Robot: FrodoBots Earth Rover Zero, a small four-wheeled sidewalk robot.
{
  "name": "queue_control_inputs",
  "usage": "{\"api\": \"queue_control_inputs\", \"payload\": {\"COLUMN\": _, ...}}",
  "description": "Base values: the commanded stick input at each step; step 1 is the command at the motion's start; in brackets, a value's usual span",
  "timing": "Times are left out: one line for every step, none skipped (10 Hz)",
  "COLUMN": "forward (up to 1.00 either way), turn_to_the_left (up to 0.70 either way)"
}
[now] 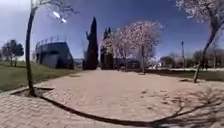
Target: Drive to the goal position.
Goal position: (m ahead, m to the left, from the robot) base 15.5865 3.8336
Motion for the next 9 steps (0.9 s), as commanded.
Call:
{"api": "queue_control_inputs", "payload": {"forward": 0.96, "turn_to_the_left": 0.29}}
{"api": "queue_control_inputs", "payload": {"forward": 0.96, "turn_to_the_left": 0.14}}
{"api": "queue_control_inputs", "payload": {"forward": 0.96, "turn_to_the_left": 0.00}}
{"api": "queue_control_inputs", "payload": {"forward": 0.96, "turn_to_the_left": 0.00}}
{"api": "queue_control_inputs", "payload": {"forward": 0.96, "turn_to_the_left": 0.00}}
{"api": "queue_control_inputs", "payload": {"forward": 0.96, "turn_to_the_left": 0.00}}
{"api": "queue_control_inputs", "payload": {"forward": 0.96, "turn_to_the_left": 0.00}}
{"api": "queue_control_inputs", "payload": {"forward": 0.96, "turn_to_the_left": 0.00}}
{"api": "queue_control_inputs", "payload": {"forward": 0.96, "turn_to_the_left": 0.00}}
